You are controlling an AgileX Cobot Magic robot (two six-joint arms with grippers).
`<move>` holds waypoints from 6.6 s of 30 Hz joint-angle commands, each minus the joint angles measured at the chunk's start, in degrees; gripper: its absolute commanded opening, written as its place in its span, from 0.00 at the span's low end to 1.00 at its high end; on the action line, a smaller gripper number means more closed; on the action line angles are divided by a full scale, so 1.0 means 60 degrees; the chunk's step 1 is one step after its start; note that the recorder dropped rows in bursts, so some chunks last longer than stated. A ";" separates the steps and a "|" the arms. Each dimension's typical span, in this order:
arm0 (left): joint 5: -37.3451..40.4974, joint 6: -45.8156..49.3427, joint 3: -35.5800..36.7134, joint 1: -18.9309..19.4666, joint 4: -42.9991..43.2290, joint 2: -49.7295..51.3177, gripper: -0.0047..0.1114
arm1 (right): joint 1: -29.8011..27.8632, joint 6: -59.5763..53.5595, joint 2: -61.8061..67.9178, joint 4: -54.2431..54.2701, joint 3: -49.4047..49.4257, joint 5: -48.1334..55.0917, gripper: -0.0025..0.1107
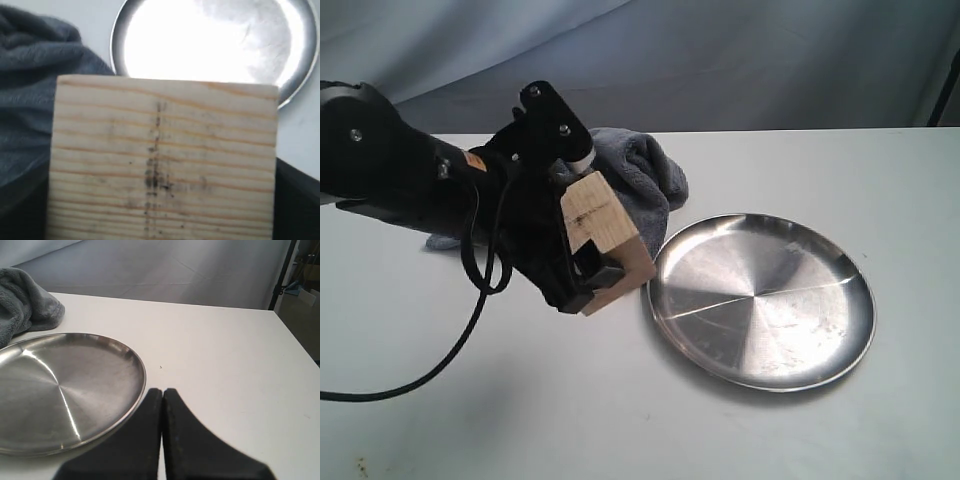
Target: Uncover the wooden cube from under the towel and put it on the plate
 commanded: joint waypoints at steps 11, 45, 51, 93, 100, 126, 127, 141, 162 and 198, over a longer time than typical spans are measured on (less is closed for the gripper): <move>-0.0206 0.1200 -0.2519 -0.0785 -0.2270 0.1872 0.04 | 0.0021 -0.0020 -0.0051 -0.0080 0.0033 -0.0004 0.02; 0.1783 -0.3748 -0.7953 -0.1552 0.1727 0.7177 0.04 | 0.0021 -0.0020 -0.0051 -0.0080 0.0033 -0.0004 0.02; 0.1845 -0.3758 -0.7953 -0.1552 0.1762 0.7281 0.04 | 0.0021 -0.0020 -0.0051 -0.0080 0.0033 -0.0004 0.02; 0.6731 -0.3632 -0.7953 -0.1493 0.2904 0.3763 0.94 | 0.0021 -0.0020 -0.0051 -0.0080 0.0033 -0.0004 0.02; 0.7397 -0.4262 -0.7935 -0.1493 0.4147 0.2143 0.94 | 0.0021 -0.0020 -0.0051 -0.0080 0.0033 -0.0004 0.02; 0.0628 -0.5775 -0.0084 0.1634 0.4791 -0.4215 0.94 | 0.0021 -0.0020 -0.0051 -0.0080 0.0033 -0.0004 0.02; 0.0195 -0.5989 0.0213 0.1634 0.4942 -0.4383 0.94 | 0.0021 -0.0020 -0.0051 -0.0080 0.0033 -0.0004 0.02; -0.1469 -0.7072 0.2416 0.1634 0.5541 -0.6849 0.94 | 0.0021 -0.0020 -0.0051 -0.0080 0.0033 -0.0004 0.02; -0.2355 -0.7026 0.4659 0.1614 0.5470 -0.8061 0.94 | 0.0021 -0.0020 -0.0051 -0.0080 0.0033 -0.0004 0.02; -0.2429 -0.7028 0.4678 0.1614 0.4468 -0.8037 0.26 | 0.0021 -0.0020 -0.0051 -0.0080 0.0033 -0.0004 0.02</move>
